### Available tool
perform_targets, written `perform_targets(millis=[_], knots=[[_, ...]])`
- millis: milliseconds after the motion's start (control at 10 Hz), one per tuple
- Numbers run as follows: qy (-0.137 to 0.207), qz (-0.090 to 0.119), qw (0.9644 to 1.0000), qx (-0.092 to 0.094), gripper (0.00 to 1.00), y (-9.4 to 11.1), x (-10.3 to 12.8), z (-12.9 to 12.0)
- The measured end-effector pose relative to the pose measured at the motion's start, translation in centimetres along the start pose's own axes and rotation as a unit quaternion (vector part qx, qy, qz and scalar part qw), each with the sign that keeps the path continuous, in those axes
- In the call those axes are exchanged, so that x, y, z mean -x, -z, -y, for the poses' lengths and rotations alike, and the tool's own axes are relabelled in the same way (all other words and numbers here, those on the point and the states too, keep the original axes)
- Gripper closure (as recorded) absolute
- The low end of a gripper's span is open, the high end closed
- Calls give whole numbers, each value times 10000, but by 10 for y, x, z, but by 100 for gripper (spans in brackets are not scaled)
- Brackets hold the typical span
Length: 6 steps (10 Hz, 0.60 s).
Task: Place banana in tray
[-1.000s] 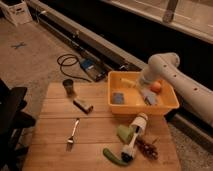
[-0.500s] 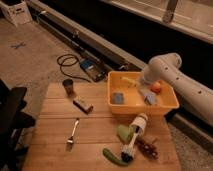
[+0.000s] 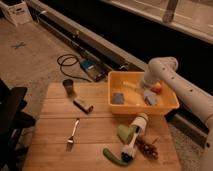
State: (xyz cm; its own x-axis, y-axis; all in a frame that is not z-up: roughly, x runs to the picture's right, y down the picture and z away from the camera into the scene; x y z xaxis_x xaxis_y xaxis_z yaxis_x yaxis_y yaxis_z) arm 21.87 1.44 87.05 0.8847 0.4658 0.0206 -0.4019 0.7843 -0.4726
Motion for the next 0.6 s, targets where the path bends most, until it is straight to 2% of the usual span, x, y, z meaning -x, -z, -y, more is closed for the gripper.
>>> perform_targets(millis=[300, 500, 600], knots=[[-331, -168, 9986, 375, 33, -32, -23, 2], [-453, -203, 9974, 524, 33, -42, -30, 2], [-549, -209, 9961, 663, 33, -49, -38, 3]])
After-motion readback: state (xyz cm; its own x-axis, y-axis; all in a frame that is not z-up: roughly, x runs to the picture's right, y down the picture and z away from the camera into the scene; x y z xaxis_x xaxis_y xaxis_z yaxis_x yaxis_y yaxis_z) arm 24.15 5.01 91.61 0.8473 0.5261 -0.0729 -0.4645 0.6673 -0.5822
